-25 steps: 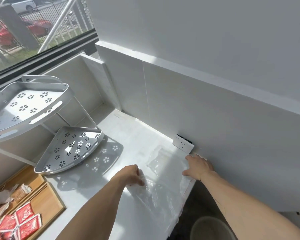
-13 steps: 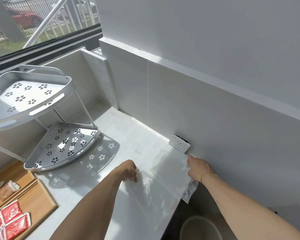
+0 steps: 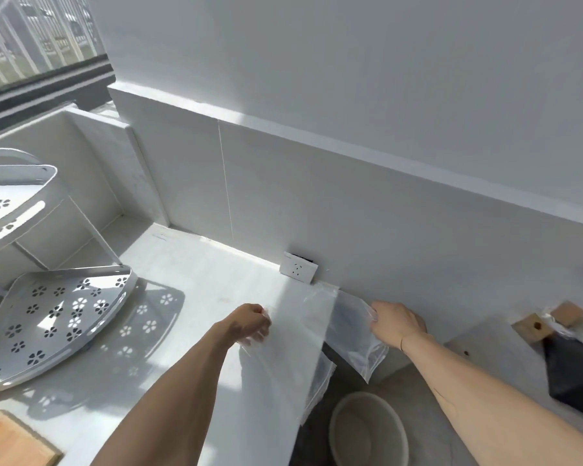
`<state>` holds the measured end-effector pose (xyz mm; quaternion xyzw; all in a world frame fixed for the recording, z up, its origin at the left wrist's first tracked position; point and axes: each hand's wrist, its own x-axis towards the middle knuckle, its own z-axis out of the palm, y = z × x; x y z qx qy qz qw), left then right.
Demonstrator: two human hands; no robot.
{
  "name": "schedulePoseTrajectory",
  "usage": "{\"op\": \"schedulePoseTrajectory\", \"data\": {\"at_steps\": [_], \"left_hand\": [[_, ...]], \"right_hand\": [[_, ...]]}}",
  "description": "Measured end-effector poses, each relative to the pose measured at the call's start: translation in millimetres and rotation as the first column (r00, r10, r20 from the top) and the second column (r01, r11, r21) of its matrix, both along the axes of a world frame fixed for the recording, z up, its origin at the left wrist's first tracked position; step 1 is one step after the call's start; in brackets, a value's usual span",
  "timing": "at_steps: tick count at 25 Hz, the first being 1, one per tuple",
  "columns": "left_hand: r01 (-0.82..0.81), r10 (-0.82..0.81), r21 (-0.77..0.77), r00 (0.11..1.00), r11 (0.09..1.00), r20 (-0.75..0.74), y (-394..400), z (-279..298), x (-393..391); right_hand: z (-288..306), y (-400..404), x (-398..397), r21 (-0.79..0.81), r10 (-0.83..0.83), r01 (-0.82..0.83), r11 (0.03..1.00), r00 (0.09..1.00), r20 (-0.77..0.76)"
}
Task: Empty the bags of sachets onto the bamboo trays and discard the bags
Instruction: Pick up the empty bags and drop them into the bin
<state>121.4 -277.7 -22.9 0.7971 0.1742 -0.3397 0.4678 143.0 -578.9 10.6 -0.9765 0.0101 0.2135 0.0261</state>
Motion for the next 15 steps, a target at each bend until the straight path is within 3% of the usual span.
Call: {"op": "schedulePoseTrajectory", "data": {"at_steps": [6,15], "left_hand": [[0.052,-0.051,-0.052,0.998,0.997,0.036,-68.2,9.1,22.5],[0.191,-0.189,0.002,0.965,0.982,0.181,-200.2,0.2,28.5]], "right_hand": [[15.4,-72.2,-23.2,-0.016,-0.198,0.199,0.980,0.979,0.055],[13.2,-186.3,-78.2,0.047,-0.405,0.403,0.914,0.914,0.039]]}}
